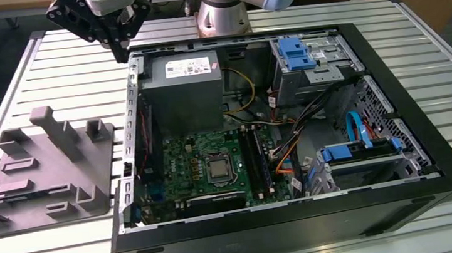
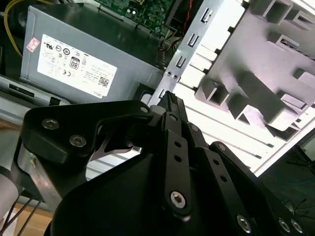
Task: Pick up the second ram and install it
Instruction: 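Reach for the second ram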
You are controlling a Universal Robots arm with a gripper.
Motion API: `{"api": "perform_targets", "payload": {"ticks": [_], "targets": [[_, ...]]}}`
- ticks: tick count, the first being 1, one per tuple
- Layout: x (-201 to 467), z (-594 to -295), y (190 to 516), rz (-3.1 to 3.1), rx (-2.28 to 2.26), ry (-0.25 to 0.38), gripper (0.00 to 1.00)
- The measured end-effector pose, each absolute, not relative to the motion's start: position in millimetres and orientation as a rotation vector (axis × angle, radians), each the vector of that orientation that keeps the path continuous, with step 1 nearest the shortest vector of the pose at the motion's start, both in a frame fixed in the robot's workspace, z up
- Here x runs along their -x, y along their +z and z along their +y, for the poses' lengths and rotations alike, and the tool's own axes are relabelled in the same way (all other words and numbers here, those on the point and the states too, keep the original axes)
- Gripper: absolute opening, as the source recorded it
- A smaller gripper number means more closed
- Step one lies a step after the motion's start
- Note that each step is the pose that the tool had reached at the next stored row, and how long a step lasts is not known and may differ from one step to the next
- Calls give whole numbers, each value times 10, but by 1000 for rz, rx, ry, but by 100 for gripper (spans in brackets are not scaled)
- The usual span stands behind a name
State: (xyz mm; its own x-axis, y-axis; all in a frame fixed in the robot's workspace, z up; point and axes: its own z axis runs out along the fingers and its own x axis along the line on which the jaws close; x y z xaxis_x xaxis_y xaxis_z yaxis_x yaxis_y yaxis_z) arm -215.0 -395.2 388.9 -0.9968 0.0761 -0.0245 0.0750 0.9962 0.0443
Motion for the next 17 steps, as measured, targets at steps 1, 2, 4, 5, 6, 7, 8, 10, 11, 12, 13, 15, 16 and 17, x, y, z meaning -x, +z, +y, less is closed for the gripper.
{"api": "perform_targets", "payload": {"ticks": [1, 2, 4, 5, 6, 7, 8, 10, 11, 12, 13, 15, 16, 17], "targets": [[2172, -3951, 3888, 3112, -118, 68, 10], [2194, -3951, 3887, 3112, -118, 68, 10], [2242, -3951, 3884, 3112, -118, 68, 10], [2271, -3951, 3883, 3112, -118, 68, 10], [2297, -3951, 3882, 3113, -118, 68, 10], [2325, -3951, 3880, 3112, -118, 68, 10], [2352, -3950, 3879, 3113, -118, 68, 10], [2406, -3950, 3876, 3113, -118, 68, 10], [2433, -3949, 3875, 3112, -118, 68, 10], [2462, -3948, 3873, 3112, -118, 68, 10], [2488, -3948, 3871, 3112, -118, 68, 10], [2539, -3946, 3869, 3113, -118, 68, 10], [2564, -3946, 3867, 3112, -118, 68, 10], [2588, -3945, 3866, 3113, -118, 68, 10]]}}
